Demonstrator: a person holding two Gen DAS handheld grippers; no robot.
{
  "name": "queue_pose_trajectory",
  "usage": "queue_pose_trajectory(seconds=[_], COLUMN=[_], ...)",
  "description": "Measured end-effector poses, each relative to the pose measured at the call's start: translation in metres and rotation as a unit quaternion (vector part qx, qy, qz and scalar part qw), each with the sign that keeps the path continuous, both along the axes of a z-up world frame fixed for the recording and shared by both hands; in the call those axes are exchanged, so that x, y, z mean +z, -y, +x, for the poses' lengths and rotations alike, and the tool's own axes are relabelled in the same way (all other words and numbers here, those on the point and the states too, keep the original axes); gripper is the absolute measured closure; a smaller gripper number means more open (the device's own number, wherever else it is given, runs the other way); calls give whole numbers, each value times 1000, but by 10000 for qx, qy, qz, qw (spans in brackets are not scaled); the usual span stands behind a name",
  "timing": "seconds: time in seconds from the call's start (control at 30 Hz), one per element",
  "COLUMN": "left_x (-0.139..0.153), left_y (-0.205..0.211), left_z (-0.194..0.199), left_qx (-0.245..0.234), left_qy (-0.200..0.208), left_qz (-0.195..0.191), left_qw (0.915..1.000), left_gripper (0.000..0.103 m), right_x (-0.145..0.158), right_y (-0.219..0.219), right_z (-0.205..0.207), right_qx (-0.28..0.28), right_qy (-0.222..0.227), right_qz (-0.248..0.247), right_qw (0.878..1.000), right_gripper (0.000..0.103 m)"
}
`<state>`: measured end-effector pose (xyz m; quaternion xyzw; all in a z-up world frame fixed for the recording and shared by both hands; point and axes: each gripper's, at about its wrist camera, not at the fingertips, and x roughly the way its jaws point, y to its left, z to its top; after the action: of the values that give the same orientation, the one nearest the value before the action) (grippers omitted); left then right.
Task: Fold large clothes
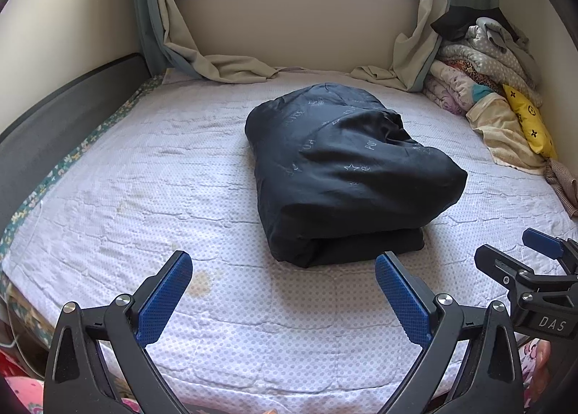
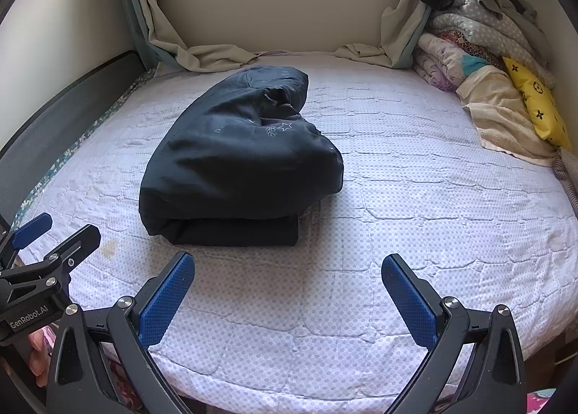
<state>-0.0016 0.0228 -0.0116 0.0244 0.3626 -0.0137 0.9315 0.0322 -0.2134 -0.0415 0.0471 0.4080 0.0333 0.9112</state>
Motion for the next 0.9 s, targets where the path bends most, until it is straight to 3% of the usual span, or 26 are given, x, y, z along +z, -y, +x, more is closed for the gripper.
queue_pose_trajectory(seconds=[0.9], left_x=[2], left_y=[0], left_z=[0], left_qx=[-1], left_qy=[17], left_qz=[-57], left_qw=[10000], left_gripper=[1], right_x=[0], right_y=[-2], right_z=[-1], right_qx=[91], right_qy=[7], right_qz=[111], right_qw=[9999], right_gripper=[0])
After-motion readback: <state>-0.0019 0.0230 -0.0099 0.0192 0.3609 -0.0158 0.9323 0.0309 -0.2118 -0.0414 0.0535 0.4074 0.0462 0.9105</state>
